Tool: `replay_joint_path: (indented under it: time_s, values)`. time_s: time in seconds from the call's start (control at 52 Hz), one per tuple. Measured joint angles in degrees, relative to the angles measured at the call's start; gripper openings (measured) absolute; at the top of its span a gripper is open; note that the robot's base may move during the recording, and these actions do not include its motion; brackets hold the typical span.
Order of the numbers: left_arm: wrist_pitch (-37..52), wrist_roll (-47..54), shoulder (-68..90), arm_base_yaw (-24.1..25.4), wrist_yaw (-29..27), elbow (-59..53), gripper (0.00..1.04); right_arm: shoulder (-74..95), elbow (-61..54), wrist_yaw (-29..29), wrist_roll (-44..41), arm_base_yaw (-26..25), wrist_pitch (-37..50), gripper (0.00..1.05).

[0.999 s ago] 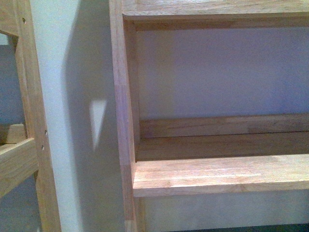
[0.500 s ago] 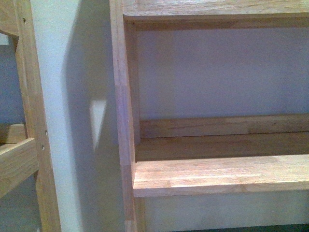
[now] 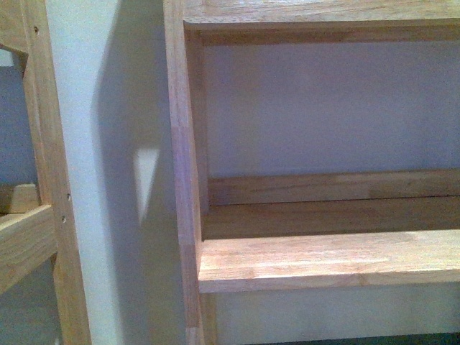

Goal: Put away toys

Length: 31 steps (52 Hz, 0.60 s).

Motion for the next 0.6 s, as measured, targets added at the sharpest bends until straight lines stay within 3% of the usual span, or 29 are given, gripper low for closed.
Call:
replay_joint_path:
  time_s: [0.365, 0.596]
  values:
    - [0.0, 0.0, 0.0, 0.0, 0.0, 0.0, 0.98, -1.4, -1.1, -0.1, -0.1, 0.0, 0.0, 0.04]
    - [0.0, 0.0, 0.0, 0.0, 0.0, 0.0, 0.98, -1.4, -1.1, -0.1, -0.1, 0.0, 0.0, 0.53]
